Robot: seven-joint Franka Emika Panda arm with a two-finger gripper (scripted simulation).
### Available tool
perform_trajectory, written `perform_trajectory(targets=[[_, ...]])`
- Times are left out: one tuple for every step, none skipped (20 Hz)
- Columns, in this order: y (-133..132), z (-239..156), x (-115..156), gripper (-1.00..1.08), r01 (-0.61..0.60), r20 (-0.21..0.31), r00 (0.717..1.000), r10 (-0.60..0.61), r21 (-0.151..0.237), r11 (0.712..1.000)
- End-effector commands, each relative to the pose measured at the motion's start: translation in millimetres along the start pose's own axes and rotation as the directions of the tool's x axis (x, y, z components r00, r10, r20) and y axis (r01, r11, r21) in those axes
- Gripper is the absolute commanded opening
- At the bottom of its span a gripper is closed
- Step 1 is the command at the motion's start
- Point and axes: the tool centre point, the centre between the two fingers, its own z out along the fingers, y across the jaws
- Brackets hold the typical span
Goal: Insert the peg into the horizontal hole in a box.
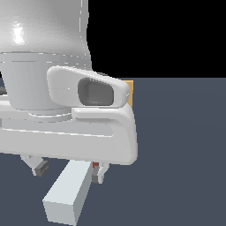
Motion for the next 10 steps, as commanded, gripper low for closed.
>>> perform_trajectory(targets=[[-1,12,0,1.0,0.0,0.0,1.0,0.0,0.001,1.0],[-1,18,0,1.0,0.0,0.0,1.0,0.0,0.001,1.0],[-1,22,0,1.0,0.0,-0.001,1.0,0.0,0.0,1.0],[-1,26,0,1.0,0.0,-0.001,1.0,0.0,0.0,1.0],[-1,30,-1,1.0,0.0,-0.001,1.0,0.0,0.0,1.0],[0,32,-1,1.0,0.0,-0.001,1.0,0.0,0.0,1.0],[0,34,-1,1.0,0.0,-0.001,1.0,0.0,0.0,1.0],[0,36,-1,1.0,0.0,-0.001,1.0,0.0,0.0,1.0],[0,36,-1,1.0,0.001,-0.001,1.0,-0.001,0.0,1.0],[0,36,-1,1.0,0.001,-0.001,1.0,-0.001,0.0,1.0]])
